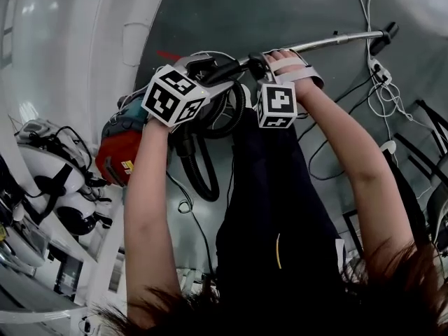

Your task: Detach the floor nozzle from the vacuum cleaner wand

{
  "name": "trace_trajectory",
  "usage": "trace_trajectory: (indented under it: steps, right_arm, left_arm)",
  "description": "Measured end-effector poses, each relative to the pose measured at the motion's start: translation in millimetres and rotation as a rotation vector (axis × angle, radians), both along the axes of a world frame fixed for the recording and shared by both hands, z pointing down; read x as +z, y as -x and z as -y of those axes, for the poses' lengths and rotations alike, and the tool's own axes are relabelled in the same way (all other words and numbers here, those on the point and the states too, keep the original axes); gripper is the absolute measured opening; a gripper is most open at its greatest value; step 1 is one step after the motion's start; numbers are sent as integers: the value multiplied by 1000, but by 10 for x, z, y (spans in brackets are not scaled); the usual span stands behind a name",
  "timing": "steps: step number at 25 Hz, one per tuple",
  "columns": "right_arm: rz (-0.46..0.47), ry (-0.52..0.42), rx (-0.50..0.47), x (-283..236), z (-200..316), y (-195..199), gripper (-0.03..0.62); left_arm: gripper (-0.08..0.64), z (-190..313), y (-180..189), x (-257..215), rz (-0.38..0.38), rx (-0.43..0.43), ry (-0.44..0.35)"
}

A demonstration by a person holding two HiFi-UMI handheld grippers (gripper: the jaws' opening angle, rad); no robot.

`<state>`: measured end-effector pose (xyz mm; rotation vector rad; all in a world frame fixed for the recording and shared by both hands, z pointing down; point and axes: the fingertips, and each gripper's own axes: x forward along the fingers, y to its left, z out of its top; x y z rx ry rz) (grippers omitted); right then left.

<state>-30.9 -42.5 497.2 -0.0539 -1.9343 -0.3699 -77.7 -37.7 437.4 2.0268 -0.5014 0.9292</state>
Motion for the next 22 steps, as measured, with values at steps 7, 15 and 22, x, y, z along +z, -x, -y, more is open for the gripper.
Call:
trace_trajectory:
  steps: [7,15,22]
  right_arm:
    - [12,9,-42,-61,-127,-46,150]
    - [27,23,-101,-107,-270,-94,152]
    - [89,121,-126,-126,-305,-109,153]
  left_arm:
    - [275,-301,-190,199,-35,130,245]
    - [160,-399,-202,282,23,138,246]
    - [150,-441,-225,300,55,103,274]
